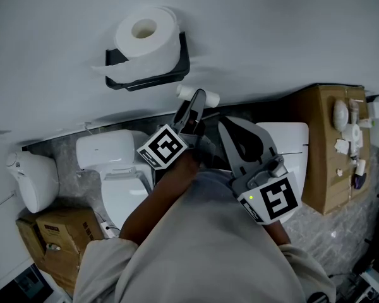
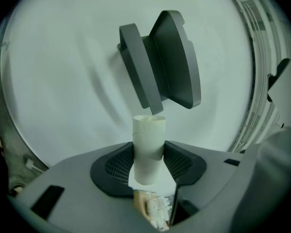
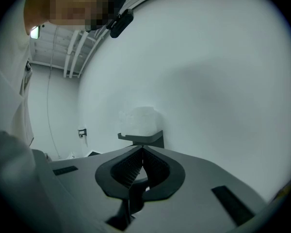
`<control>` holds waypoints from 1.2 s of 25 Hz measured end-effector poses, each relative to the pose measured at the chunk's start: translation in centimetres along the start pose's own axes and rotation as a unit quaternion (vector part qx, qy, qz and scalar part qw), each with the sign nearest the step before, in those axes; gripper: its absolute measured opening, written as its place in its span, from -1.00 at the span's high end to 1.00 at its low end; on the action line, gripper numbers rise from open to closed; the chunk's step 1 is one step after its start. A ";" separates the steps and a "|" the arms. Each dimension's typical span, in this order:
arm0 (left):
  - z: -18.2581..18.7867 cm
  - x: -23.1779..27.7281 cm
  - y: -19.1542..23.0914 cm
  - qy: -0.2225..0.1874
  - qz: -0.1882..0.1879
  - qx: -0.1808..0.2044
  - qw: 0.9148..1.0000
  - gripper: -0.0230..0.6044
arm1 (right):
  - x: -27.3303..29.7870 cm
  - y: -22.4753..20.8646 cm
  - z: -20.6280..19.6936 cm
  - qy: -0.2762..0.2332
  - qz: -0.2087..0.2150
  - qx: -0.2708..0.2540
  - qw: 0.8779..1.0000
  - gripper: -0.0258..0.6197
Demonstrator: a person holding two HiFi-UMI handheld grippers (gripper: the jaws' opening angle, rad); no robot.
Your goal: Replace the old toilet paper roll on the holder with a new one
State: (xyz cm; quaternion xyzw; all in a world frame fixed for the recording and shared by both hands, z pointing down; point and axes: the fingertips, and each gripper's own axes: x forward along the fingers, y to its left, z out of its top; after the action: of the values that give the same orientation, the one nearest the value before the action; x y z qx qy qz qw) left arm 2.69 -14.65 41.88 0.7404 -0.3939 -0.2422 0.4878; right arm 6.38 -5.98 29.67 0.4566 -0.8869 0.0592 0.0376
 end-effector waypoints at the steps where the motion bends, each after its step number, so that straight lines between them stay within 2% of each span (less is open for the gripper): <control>1: 0.1 -0.5 0.3 0.005 0.009 0.012 1.000 0.30 | 0.1 0.1 -0.1 0.000 0.002 0.001 1.000 0.87; 10: 2.1 -4.9 1.2 0.008 0.063 0.118 0.991 0.31 | 0.8 2.2 -0.2 -0.003 0.032 0.007 0.999 0.87; 19: 5.2 -8.8 0.9 -0.029 0.085 0.172 0.981 0.31 | 2.1 4.4 -0.4 -0.001 0.071 0.009 0.997 0.87; 21: 5.9 -9.6 0.3 -0.036 0.086 0.199 0.976 0.31 | 2.3 4.8 -0.3 0.000 0.077 0.010 0.997 0.87; 25: 7.6 -10.8 -1.0 -0.053 0.090 0.271 0.957 0.31 | 3.0 5.3 -0.3 0.002 0.089 0.009 0.996 0.87; 30: 9.6 -12.4 -2.6 -0.074 0.099 0.327 0.937 0.31 | 3.6 5.8 -0.4 0.004 0.101 0.008 0.995 0.87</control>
State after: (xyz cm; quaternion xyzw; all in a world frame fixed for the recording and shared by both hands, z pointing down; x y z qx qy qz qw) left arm -10.64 -8.99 35.32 0.7964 -0.5574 -0.1051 0.2098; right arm -0.38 -5.50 30.05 0.3646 -0.9279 0.0714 0.0316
